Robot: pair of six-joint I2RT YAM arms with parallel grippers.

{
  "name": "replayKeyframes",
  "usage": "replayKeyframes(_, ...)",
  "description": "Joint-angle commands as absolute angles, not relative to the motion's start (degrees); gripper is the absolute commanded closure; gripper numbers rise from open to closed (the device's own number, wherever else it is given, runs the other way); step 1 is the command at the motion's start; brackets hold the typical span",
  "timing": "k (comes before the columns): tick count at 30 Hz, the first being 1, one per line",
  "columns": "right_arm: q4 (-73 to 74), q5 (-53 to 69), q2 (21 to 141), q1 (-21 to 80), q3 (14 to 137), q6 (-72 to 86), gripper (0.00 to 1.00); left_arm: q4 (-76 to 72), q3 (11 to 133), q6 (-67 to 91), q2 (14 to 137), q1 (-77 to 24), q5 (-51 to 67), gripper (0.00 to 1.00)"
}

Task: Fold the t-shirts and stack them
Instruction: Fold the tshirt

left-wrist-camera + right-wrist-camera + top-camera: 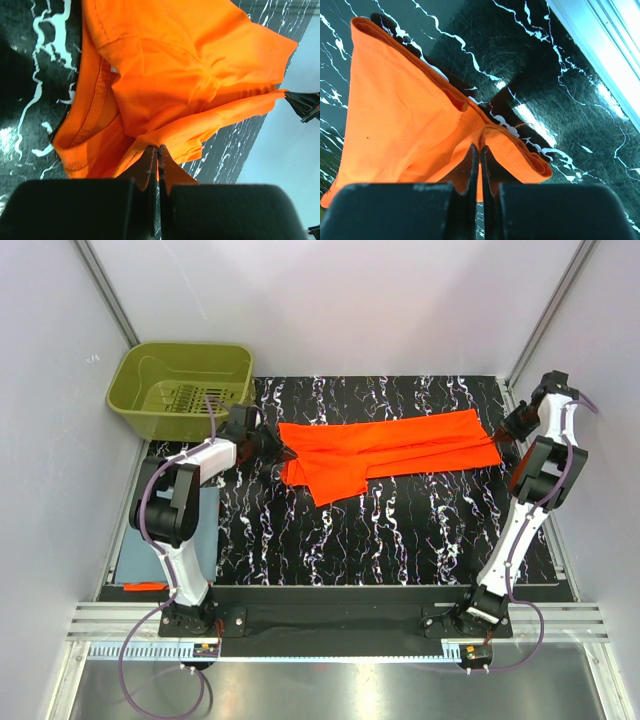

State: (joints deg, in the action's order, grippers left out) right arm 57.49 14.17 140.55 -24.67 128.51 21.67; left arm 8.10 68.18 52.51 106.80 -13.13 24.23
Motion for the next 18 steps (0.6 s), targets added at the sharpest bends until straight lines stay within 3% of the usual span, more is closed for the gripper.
replayKeyframes(1,57.3,12.7,142.0,-24.8,132.4,21.3,0.95,7.1,71.4,52.6,108.0,-12.1,25.0,1.0)
replayKeyframes(6,57.6,12.9,143.3,-24.8,133.9,22.0,0.9,6.1,72.2,52.7,109.3,-12.1,24.9,1.0)
replayKeyframes(15,57.9,13.0,145.0,-24.5,136.5,23.3,0.91,5.4,74.7,52.3,111.5,-12.0,24.0,1.0)
replayKeyframes(18,57.9,13.0,146.0,-24.5,137.7,24.0,0.8,5.6,75.1,52.4,112.2,-12.0,23.5,1.0)
